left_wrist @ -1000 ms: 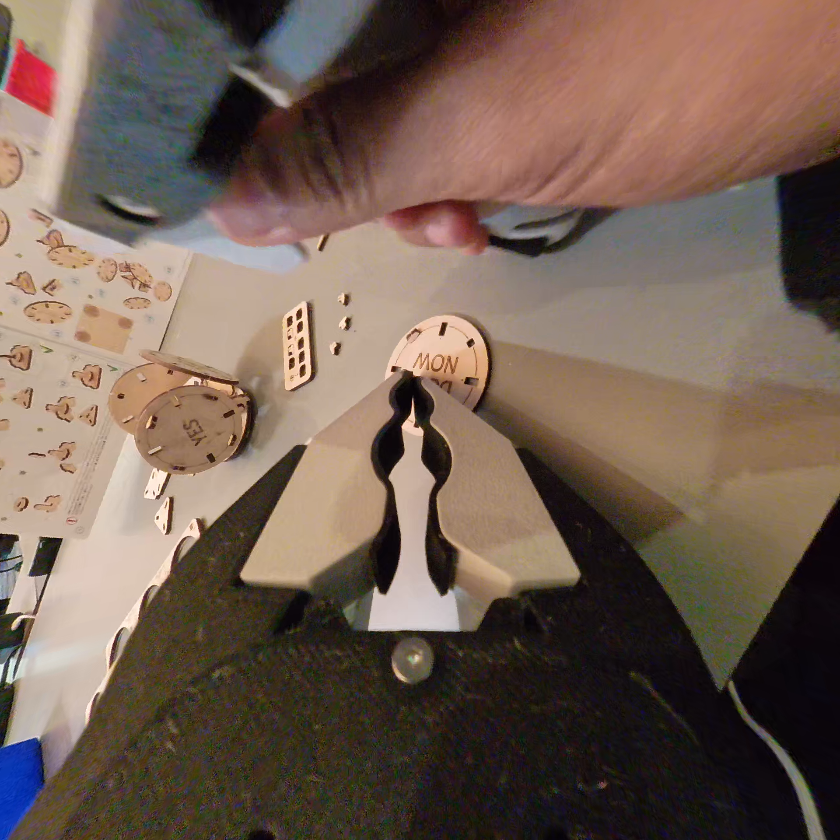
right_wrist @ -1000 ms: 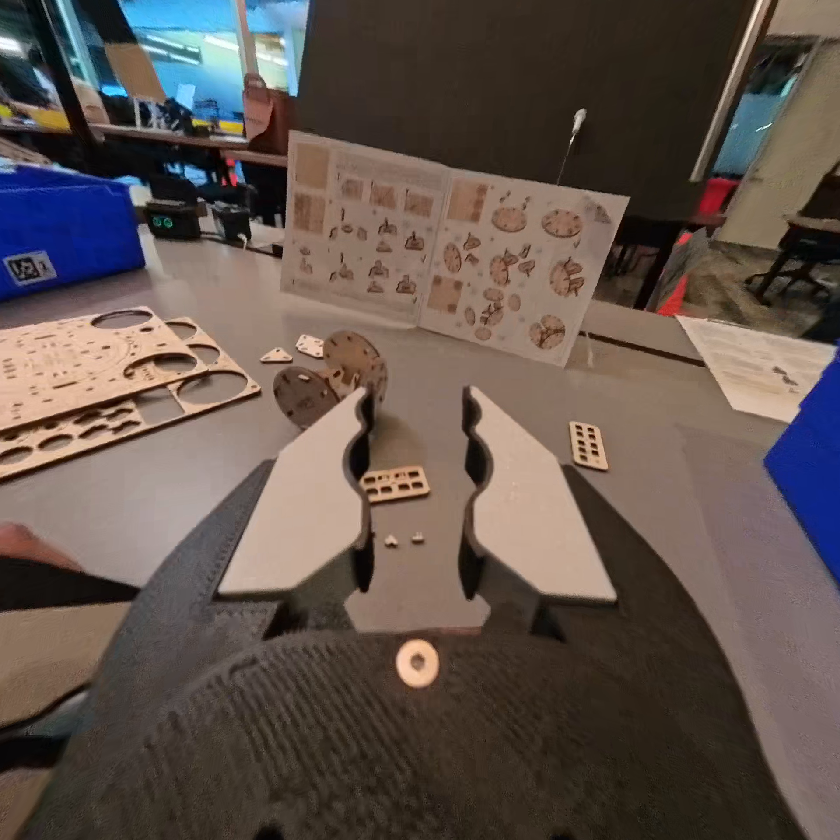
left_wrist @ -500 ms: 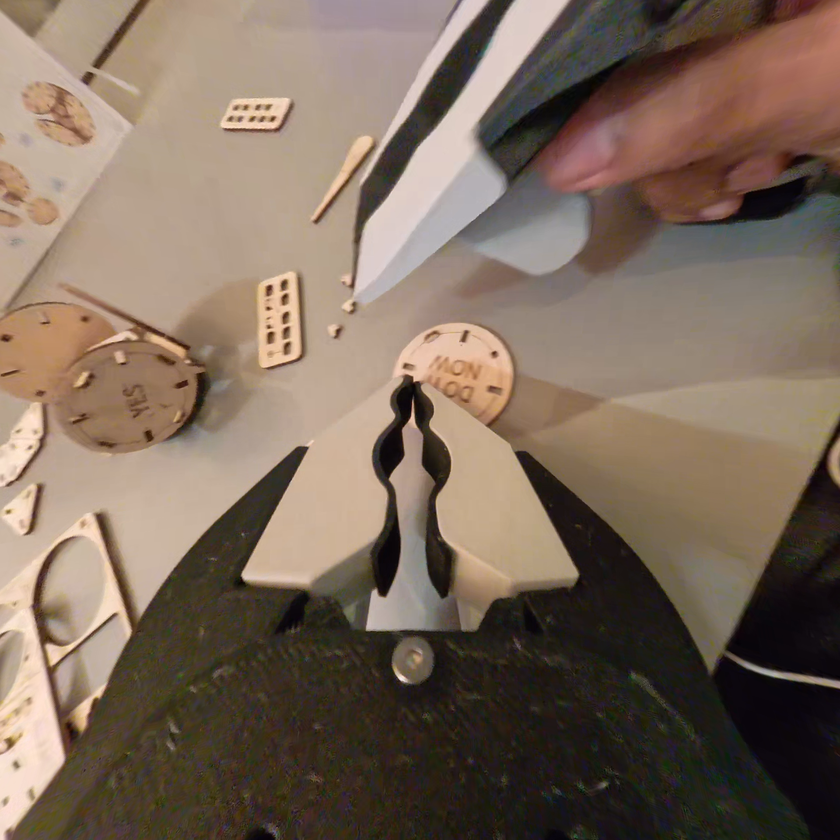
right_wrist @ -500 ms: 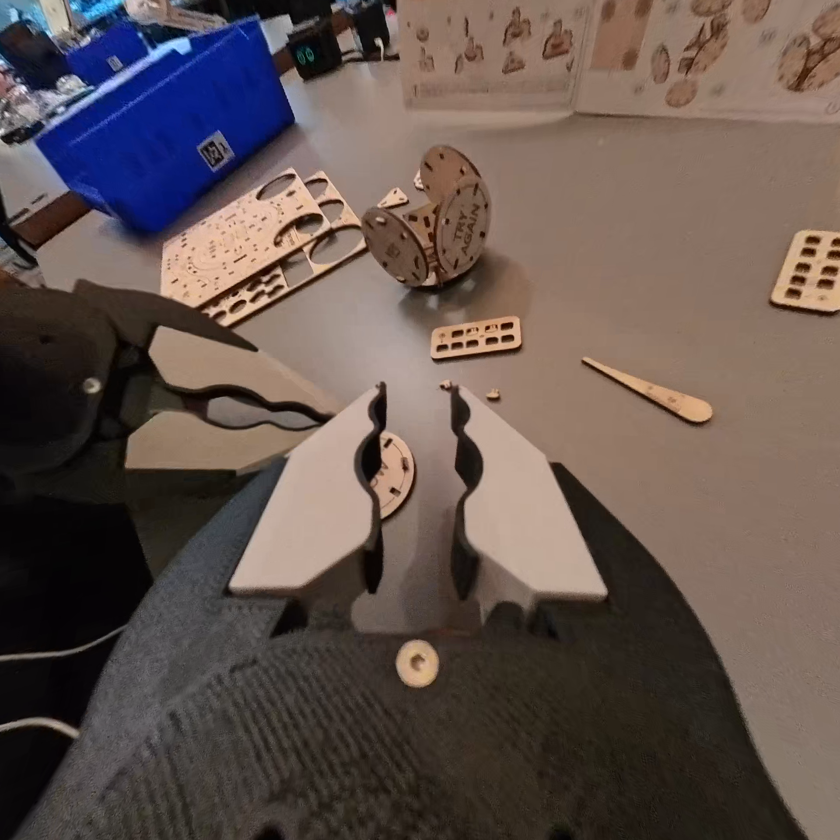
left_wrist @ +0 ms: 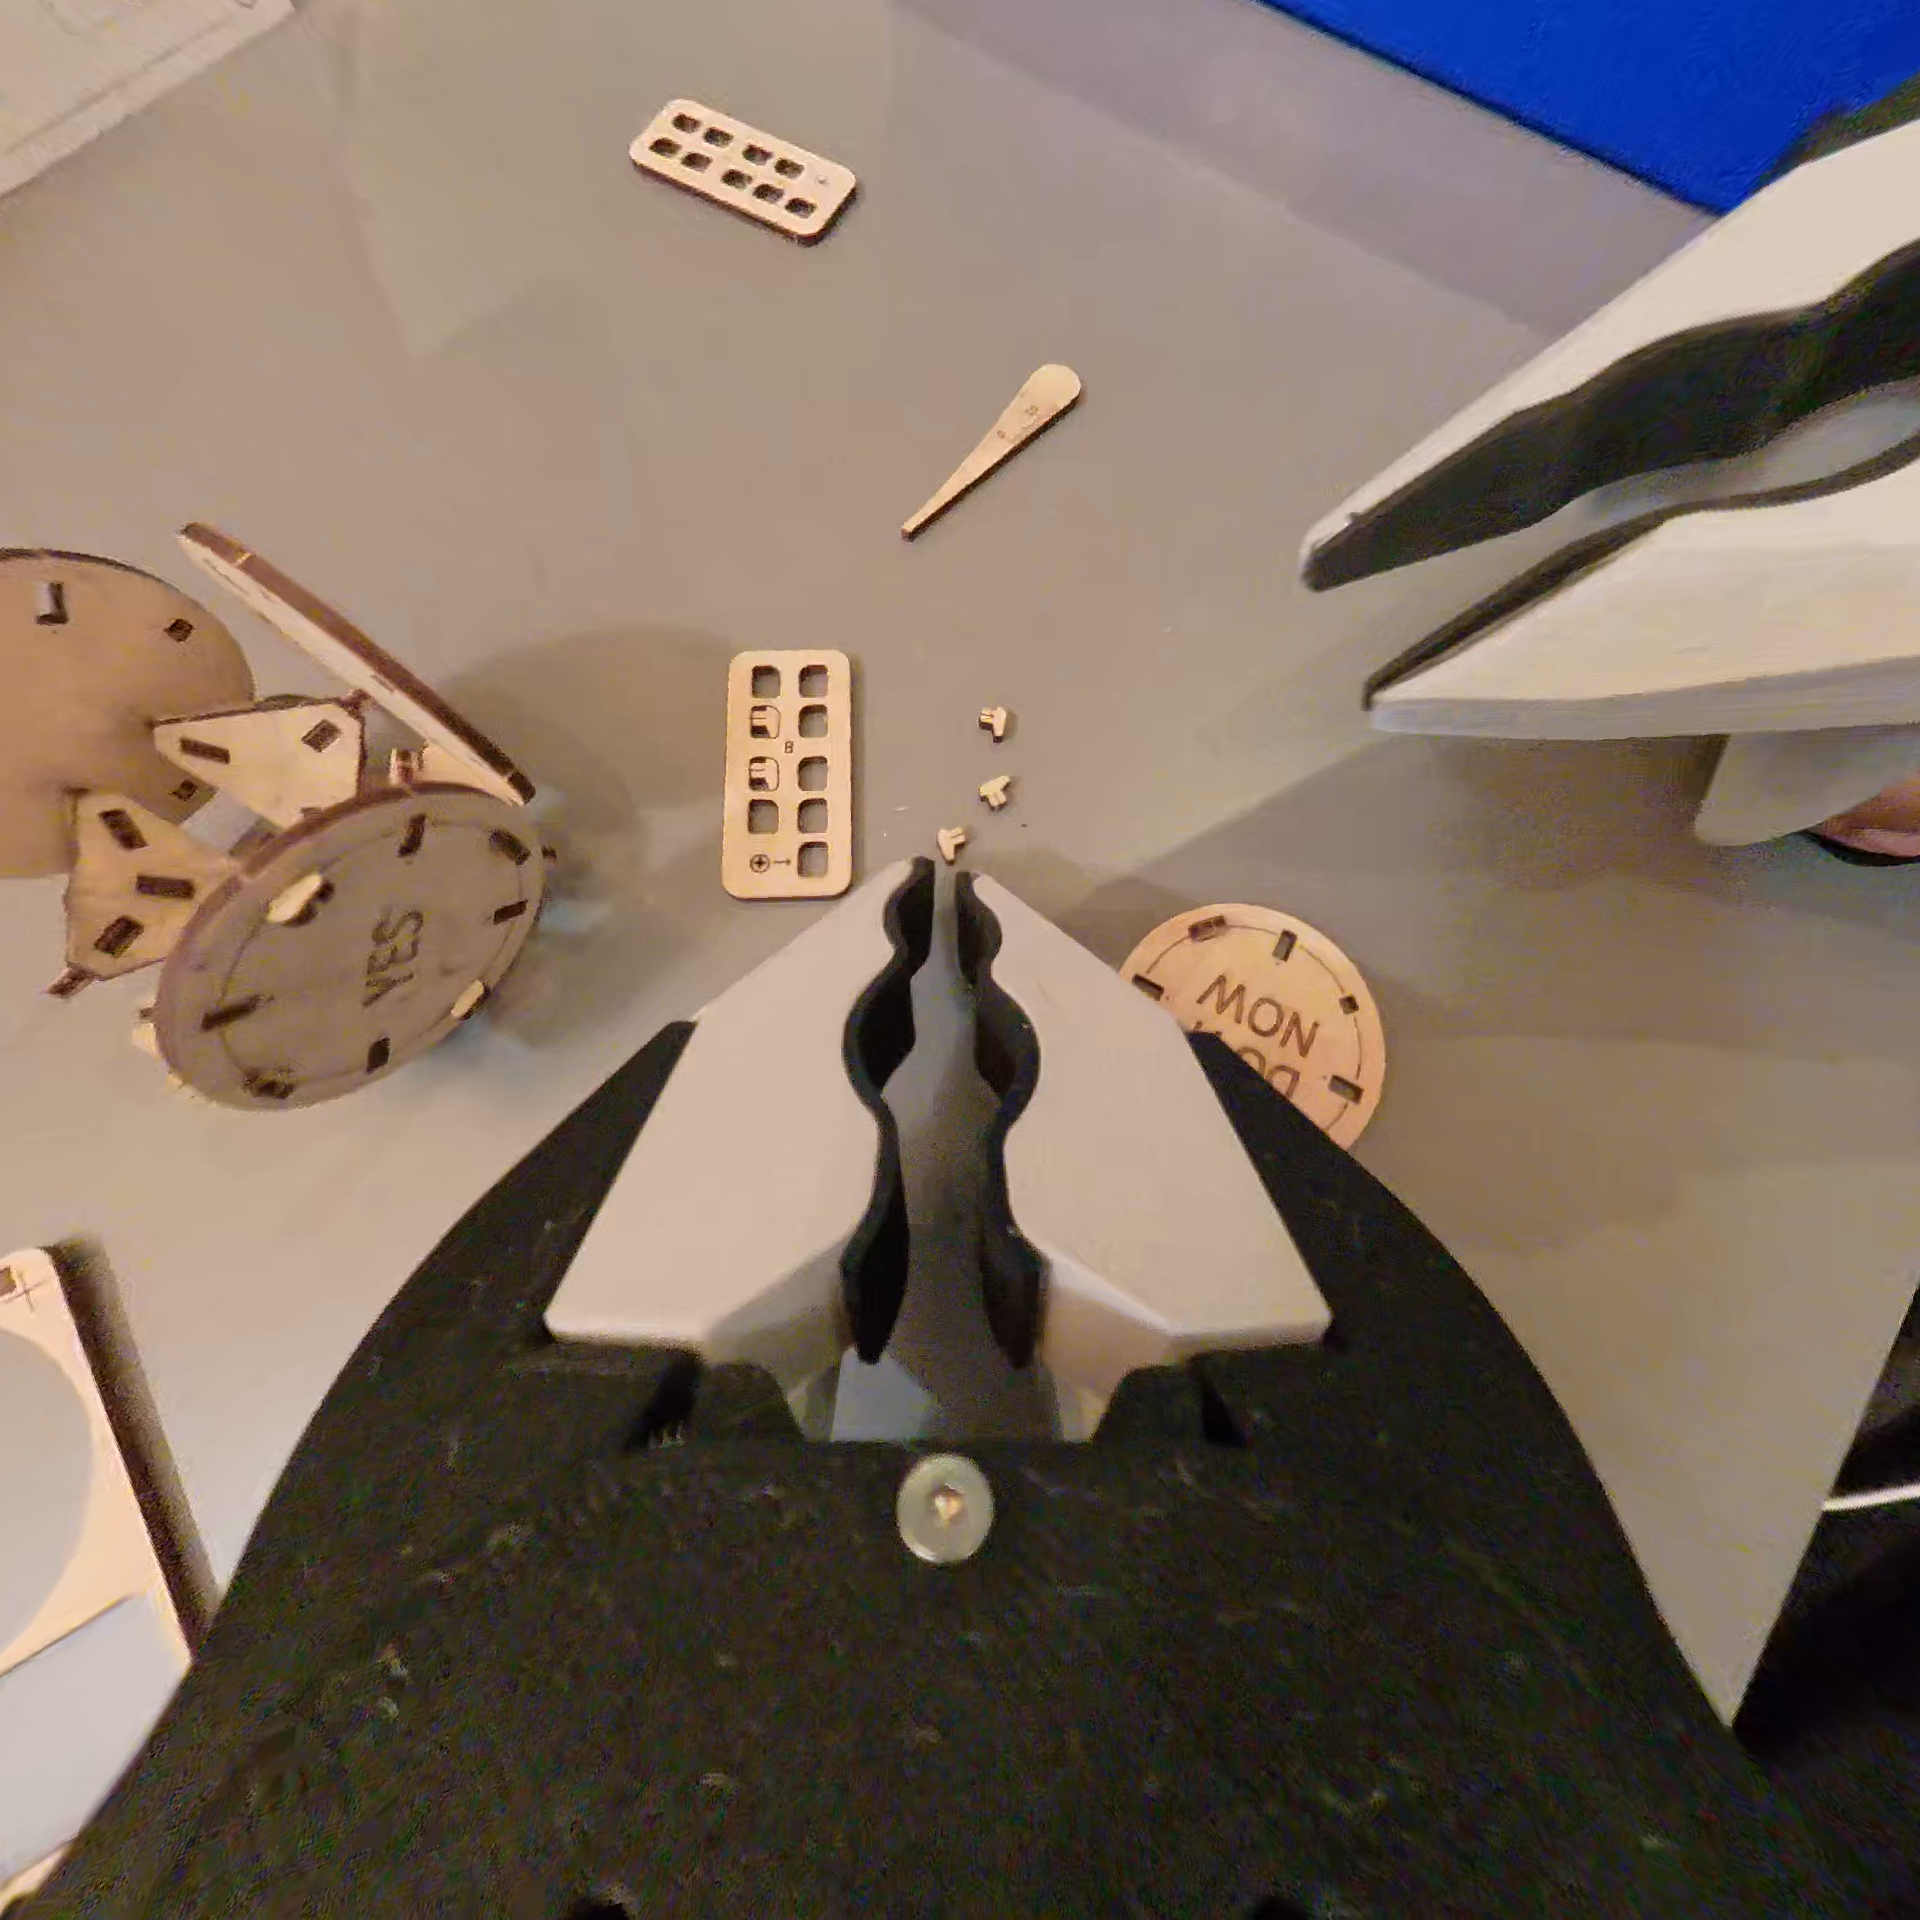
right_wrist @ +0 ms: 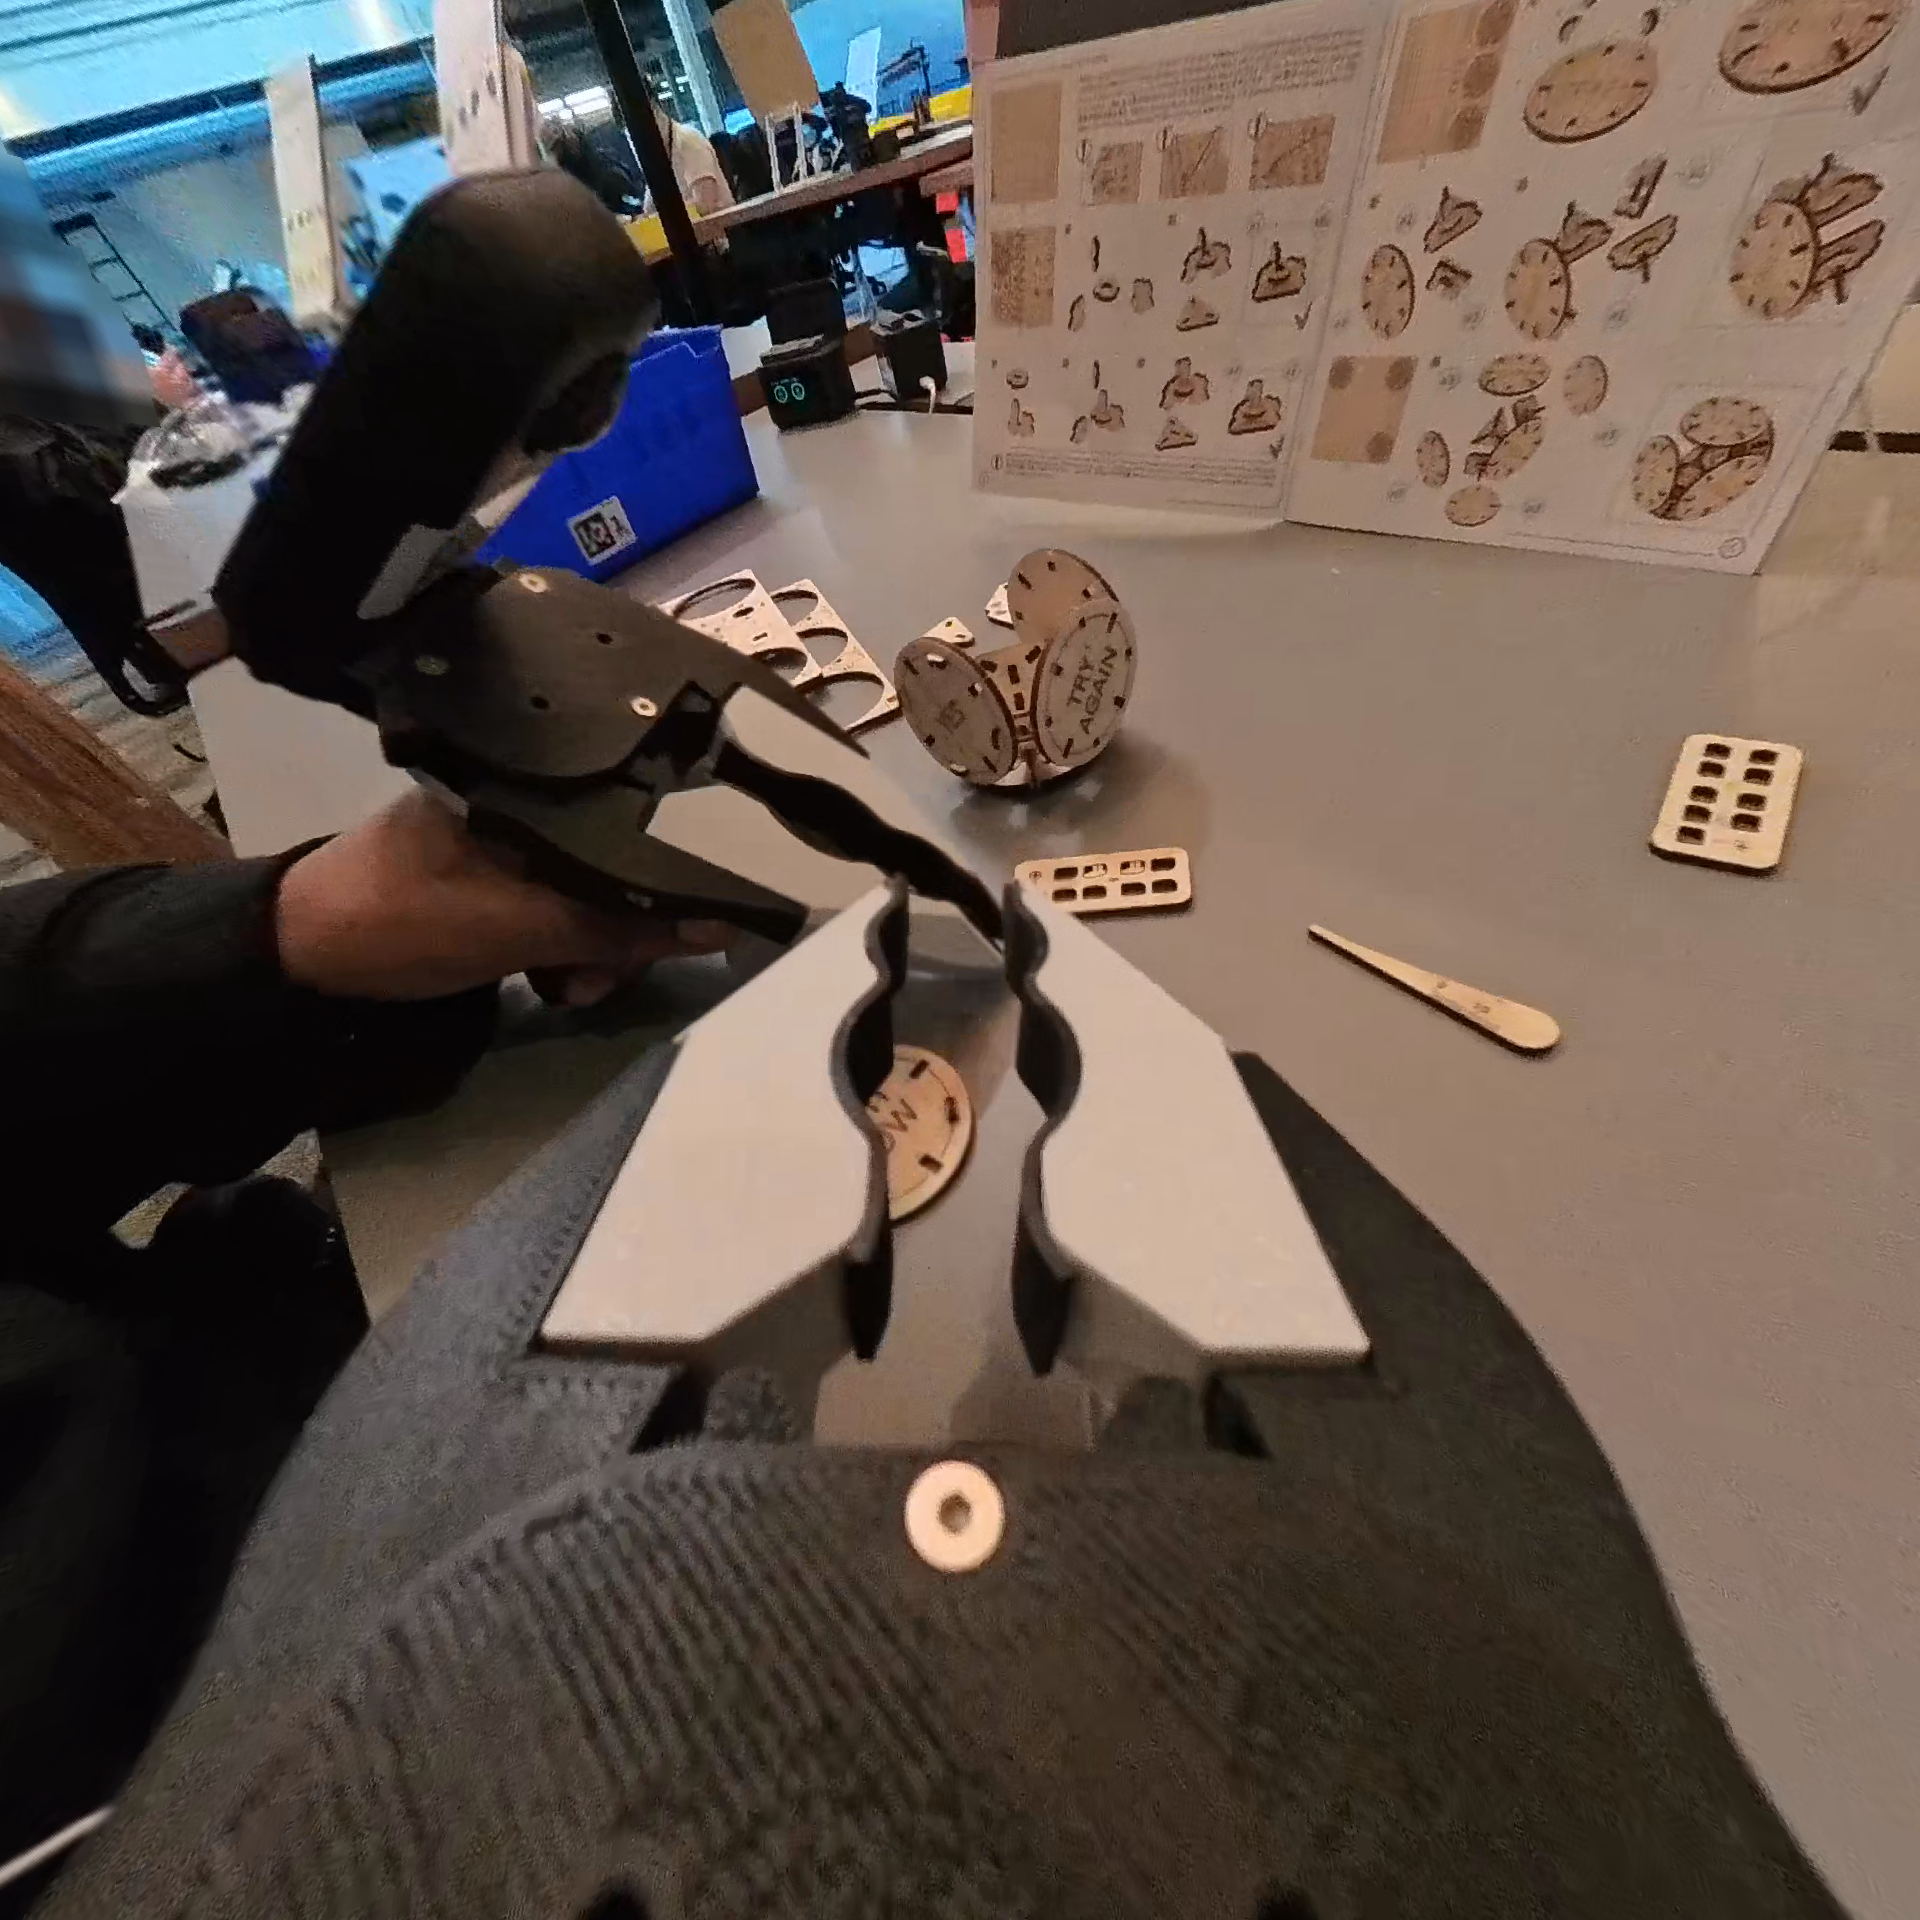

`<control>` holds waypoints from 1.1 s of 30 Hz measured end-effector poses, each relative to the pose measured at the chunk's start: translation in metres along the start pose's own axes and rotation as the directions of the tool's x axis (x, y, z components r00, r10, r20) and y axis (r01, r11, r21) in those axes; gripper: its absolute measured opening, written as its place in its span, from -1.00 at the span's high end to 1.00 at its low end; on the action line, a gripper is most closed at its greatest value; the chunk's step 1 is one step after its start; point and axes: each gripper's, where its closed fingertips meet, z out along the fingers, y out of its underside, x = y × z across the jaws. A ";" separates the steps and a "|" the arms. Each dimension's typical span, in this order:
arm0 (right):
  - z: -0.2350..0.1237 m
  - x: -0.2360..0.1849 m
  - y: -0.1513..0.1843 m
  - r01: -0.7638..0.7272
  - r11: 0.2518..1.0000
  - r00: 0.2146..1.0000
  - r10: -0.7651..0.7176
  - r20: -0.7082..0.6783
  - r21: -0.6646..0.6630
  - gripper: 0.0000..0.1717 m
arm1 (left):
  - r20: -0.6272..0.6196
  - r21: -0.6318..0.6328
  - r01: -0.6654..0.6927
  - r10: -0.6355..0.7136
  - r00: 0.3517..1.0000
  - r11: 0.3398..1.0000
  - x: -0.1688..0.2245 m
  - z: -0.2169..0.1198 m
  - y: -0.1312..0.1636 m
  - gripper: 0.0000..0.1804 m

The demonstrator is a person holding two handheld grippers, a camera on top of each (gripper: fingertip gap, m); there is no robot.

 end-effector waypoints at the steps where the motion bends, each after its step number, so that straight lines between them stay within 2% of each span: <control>1: -0.001 0.000 -0.001 -0.009 1.000 1.000 0.009 0.007 0.010 0.81 | -0.001 -0.009 -0.001 0.001 1.000 1.000 0.000 0.002 0.001 0.99; 7: -0.003 0.002 -0.004 -0.062 0.998 0.997 0.061 0.039 0.028 0.81 | -0.026 -0.039 0.012 -0.013 1.000 0.999 0.000 0.006 0.003 0.88; 11: 0.001 0.012 0.001 -0.126 0.992 0.992 0.126 0.011 -0.009 0.80 | -0.001 -0.044 -0.017 0.017 1.000 0.999 -0.003 0.010 0.000 1.00; 15: 0.006 0.011 0.008 -0.121 0.991 0.993 0.121 0.004 -0.061 0.77 | -0.004 -0.038 -0.030 0.030 1.000 0.999 -0.002 0.011 -0.002 1.00; 18: 0.006 0.010 0.007 -0.113 0.992 0.993 0.114 0.007 -0.059 0.77 | -0.089 0.034 -0.029 0.032 0.995 0.999 0.007 0.003 -0.010 1.00; 22: 0.002 0.012 0.002 -0.173 0.985 0.983 0.174 0.049 -0.024 0.77 | -0.171 0.225 -0.057 0.097 0.980 0.973 0.020 -0.018 -0.031 1.00; 25: -0.002 0.014 -0.002 -0.229 0.973 0.970 0.228 0.082 0.007 0.82 | -0.190 0.267 -0.048 0.101 0.977 0.963 0.020 -0.024 -0.034 1.00; 29: -0.001 0.015 0.001 -0.240 0.971 0.967 0.241 0.082 -0.012 0.80 | -0.219 0.202 0.009 0.036 0.975 0.979 0.012 -0.019 -0.027 1.00; 33: 0.000 0.013 0.002 -0.215 0.976 0.974 0.216 0.072 -0.016 0.79 | -0.173 0.122 0.020 0.002 0.985 0.992 0.005 -0.008 -0.020 1.00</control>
